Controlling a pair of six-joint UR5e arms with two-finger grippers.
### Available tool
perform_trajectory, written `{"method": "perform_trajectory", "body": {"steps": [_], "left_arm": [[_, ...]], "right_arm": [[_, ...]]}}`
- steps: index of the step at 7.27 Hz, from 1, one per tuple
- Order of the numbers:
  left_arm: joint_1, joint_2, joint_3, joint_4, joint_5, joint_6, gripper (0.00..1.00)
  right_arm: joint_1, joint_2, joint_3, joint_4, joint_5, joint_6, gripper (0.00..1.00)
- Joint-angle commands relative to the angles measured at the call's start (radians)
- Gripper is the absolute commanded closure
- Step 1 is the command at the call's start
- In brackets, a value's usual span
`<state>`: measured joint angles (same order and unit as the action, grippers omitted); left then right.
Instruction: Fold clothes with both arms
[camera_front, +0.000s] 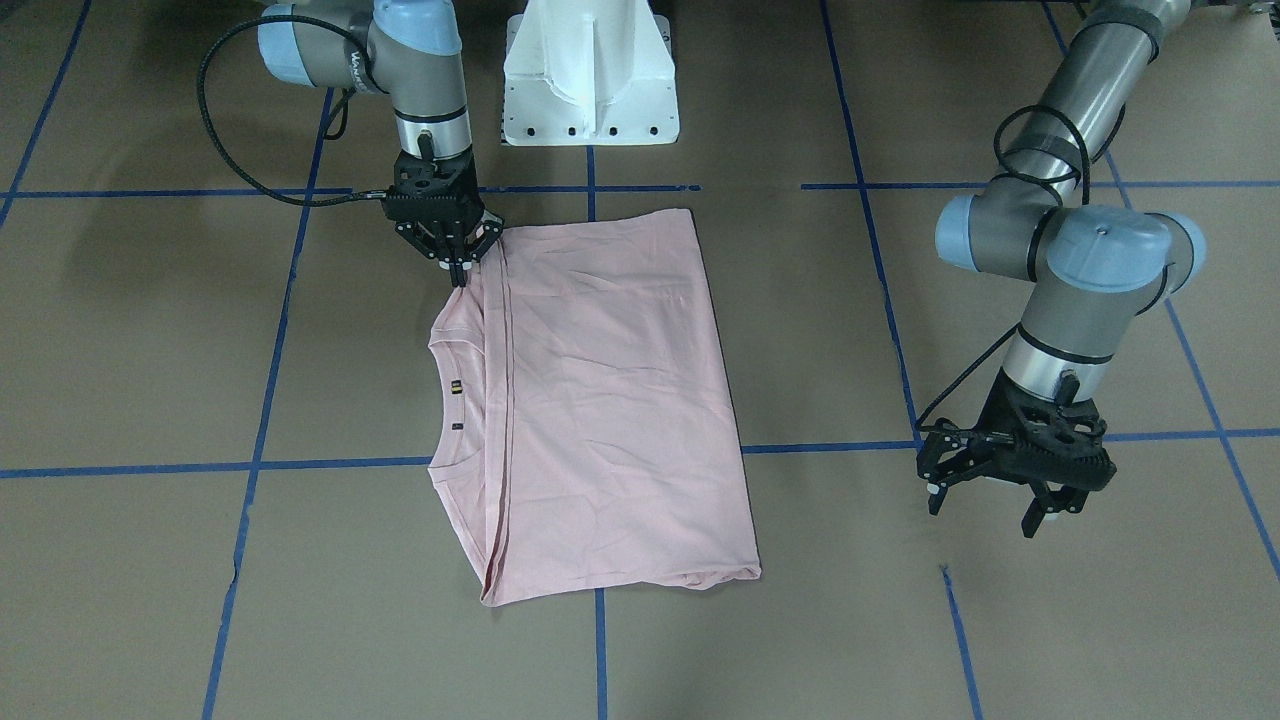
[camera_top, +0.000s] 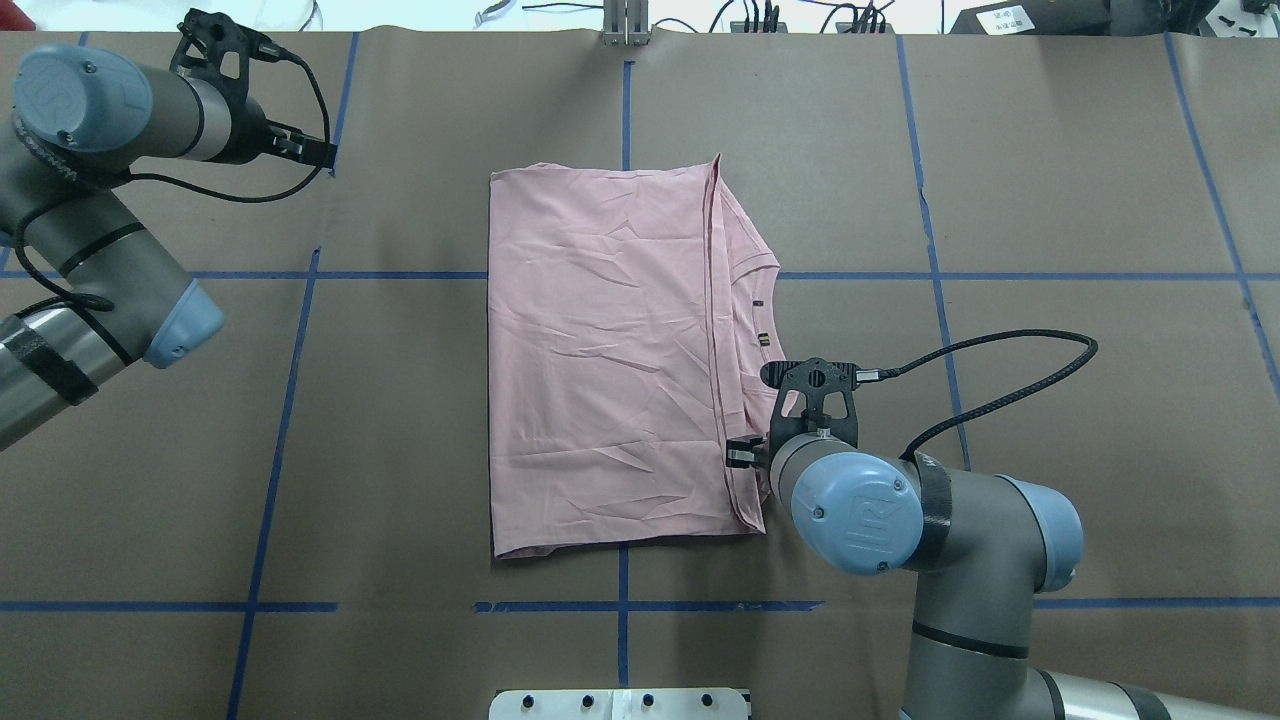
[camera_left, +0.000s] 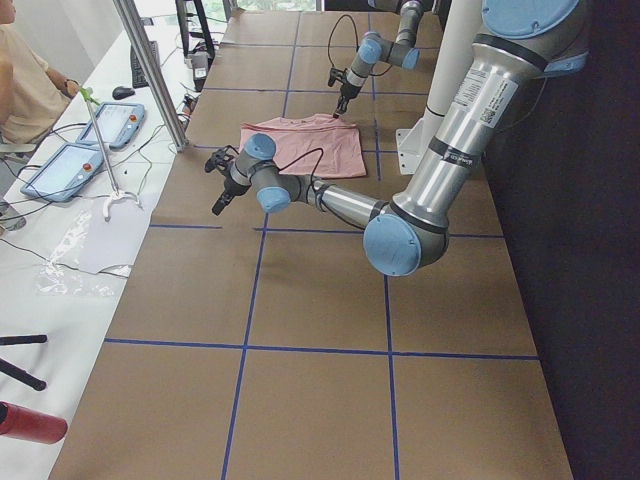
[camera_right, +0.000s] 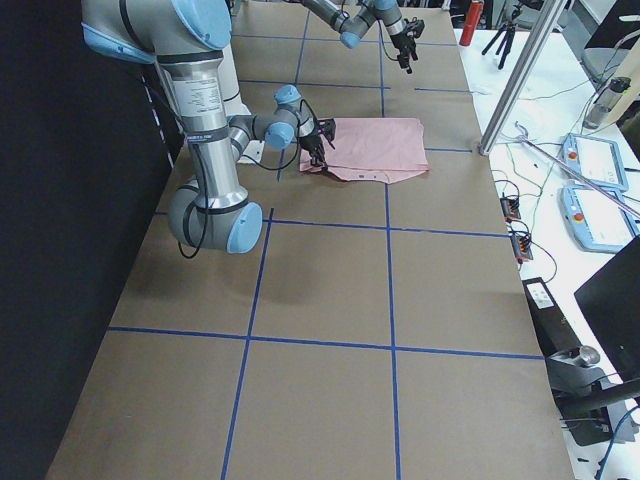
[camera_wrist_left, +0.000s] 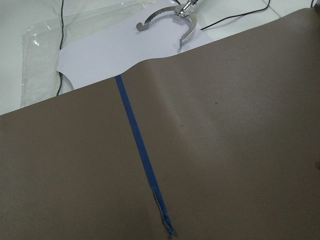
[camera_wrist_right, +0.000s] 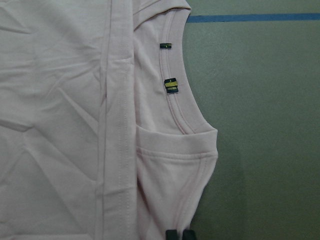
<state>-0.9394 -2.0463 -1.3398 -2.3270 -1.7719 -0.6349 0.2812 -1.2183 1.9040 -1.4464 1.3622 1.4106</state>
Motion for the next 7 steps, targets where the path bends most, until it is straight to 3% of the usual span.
{"method": "perform_trajectory", "body": {"steps": [1, 2, 4, 6, 7], "left_arm": [[0.002, 0.001, -0.037, 0.006, -0.047, -0.078, 0.00], [0.014, 0.030, -0.100, 0.012, -0.081, -0.171, 0.00], [0.178, 0.191, -0.351, 0.015, -0.069, -0.395, 0.00], [0.371, 0.300, -0.517, 0.044, 0.047, -0.600, 0.00], [0.475, 0.299, -0.563, 0.140, 0.122, -0.699, 0.00]], "right_arm": [[0.000, -0.009, 0.070, -0.003, 0.006, -0.004, 0.00], [0.000, -0.054, 0.128, 0.003, 0.026, -0.005, 0.00], [-0.002, -0.125, 0.228, 0.018, 0.026, 0.016, 0.00], [-0.002, -0.145, 0.222, 0.096, 0.025, 0.048, 0.00], [-0.002, -0.147, 0.218, 0.097, 0.020, 0.048, 0.00]]}}
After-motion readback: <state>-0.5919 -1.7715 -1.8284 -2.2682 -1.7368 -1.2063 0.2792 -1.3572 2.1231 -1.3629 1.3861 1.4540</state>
